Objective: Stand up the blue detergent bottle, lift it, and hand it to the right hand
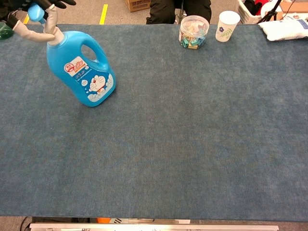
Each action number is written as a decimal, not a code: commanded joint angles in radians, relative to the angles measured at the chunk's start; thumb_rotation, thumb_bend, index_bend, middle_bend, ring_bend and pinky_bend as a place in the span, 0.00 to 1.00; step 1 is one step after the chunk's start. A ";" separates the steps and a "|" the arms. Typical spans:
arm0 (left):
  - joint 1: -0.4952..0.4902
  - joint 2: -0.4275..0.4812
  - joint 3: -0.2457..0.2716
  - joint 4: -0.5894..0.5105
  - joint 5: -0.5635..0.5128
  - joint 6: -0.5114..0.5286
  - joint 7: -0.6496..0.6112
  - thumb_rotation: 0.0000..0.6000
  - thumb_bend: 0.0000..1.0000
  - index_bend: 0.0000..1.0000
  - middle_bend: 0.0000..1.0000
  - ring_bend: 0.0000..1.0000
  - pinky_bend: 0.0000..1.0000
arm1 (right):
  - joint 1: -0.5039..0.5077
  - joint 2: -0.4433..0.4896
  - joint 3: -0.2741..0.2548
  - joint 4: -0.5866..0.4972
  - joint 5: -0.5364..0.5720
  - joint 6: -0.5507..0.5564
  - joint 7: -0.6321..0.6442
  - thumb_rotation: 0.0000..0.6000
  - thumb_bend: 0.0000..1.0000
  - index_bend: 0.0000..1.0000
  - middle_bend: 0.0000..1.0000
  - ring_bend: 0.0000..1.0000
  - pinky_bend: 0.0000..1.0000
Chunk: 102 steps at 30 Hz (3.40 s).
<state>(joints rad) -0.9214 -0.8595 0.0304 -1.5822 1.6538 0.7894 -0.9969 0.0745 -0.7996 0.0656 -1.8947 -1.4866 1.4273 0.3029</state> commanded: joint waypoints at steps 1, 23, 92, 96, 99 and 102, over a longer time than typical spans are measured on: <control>-0.006 0.000 -0.012 -0.010 -0.014 -0.009 0.013 1.00 0.38 0.00 0.04 0.00 0.26 | -0.001 0.000 0.000 0.003 0.000 0.001 0.003 1.00 0.01 0.22 0.31 0.19 0.20; -0.068 0.008 -0.045 -0.054 -0.057 -0.152 0.059 1.00 0.22 0.00 0.00 0.00 0.18 | -0.010 -0.008 -0.003 0.040 -0.003 0.009 0.045 1.00 0.01 0.22 0.31 0.19 0.20; -0.081 0.061 -0.101 -0.109 -0.106 -0.212 0.121 1.00 0.22 0.00 0.00 0.00 0.13 | 0.020 0.004 -0.066 0.113 -0.140 -0.004 0.069 1.00 0.01 0.22 0.31 0.19 0.20; -0.069 0.068 -0.112 -0.106 -0.119 -0.193 0.125 1.00 0.22 0.00 0.00 0.00 0.10 | 0.021 0.003 -0.066 0.115 -0.141 -0.003 0.072 1.00 0.01 0.22 0.31 0.19 0.20; -0.056 0.074 -0.121 -0.103 -0.136 -0.177 0.134 1.00 0.22 0.00 0.00 0.00 0.09 | 0.023 0.002 -0.067 0.116 -0.140 -0.003 0.074 1.00 0.01 0.22 0.31 0.19 0.20; -0.038 0.079 -0.131 -0.099 -0.165 -0.161 0.145 1.00 0.22 0.00 0.00 0.00 0.09 | 0.024 0.003 -0.066 0.116 -0.139 -0.003 0.075 1.00 0.01 0.22 0.31 0.19 0.20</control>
<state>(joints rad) -0.9680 -0.7841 -0.0949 -1.6838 1.5013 0.6204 -0.8579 0.0988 -0.7965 -0.0006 -1.7784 -1.6256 1.4243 0.3780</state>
